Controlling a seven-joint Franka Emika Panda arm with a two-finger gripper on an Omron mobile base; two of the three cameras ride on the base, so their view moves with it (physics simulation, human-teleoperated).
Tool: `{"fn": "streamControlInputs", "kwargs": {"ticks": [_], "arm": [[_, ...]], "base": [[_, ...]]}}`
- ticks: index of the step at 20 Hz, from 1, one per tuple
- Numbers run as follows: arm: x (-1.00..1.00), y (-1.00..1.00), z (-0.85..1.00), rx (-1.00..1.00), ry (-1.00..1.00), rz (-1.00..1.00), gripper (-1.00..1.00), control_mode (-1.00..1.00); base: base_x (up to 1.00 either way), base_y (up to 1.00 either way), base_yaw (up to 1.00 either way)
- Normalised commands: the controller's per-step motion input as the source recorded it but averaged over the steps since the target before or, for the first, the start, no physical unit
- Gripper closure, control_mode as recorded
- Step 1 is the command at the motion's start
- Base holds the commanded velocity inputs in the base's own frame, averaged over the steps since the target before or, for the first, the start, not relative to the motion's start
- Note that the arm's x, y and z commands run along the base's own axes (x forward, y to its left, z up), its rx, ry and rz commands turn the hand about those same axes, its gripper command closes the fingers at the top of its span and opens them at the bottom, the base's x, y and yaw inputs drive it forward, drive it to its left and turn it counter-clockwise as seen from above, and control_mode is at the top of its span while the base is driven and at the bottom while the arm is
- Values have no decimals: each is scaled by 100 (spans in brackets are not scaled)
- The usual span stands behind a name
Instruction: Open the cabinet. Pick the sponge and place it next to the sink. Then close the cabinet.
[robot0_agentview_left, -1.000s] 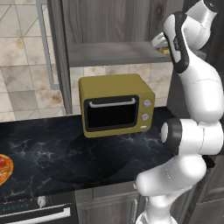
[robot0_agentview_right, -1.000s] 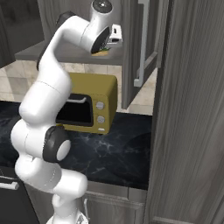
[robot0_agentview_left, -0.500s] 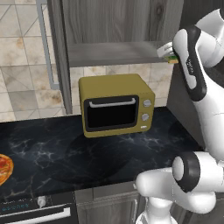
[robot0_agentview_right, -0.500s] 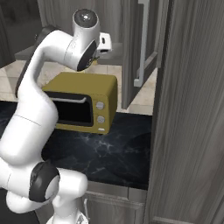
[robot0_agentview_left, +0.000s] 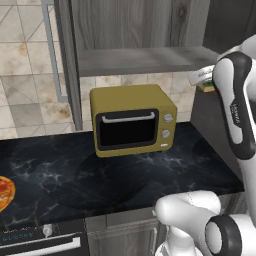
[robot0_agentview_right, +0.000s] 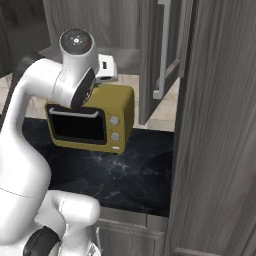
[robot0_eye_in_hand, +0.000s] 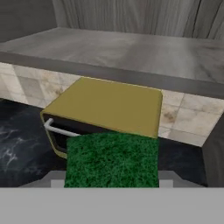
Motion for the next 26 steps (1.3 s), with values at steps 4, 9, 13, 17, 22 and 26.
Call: {"fn": "streamControlInputs", "kwargs": {"ticks": [4,9,13,17,22,26], "arm": [[-66,19,-20,0,12,-6,100,-100],[-34,27,-14,0,14,-17,100,-100],[-17,13,0,0,1,-21,100,-100],[-33,4,0,2,-1,-18,100,-100],[-43,0,0,10,-4,-9,100,-100],[-40,6,-1,6,-2,-3,100,-100]], "base": [[0,0,0],[0,0,0],[0,0,0],[0,0,0],[0,0,0],[0,0,0]]}}
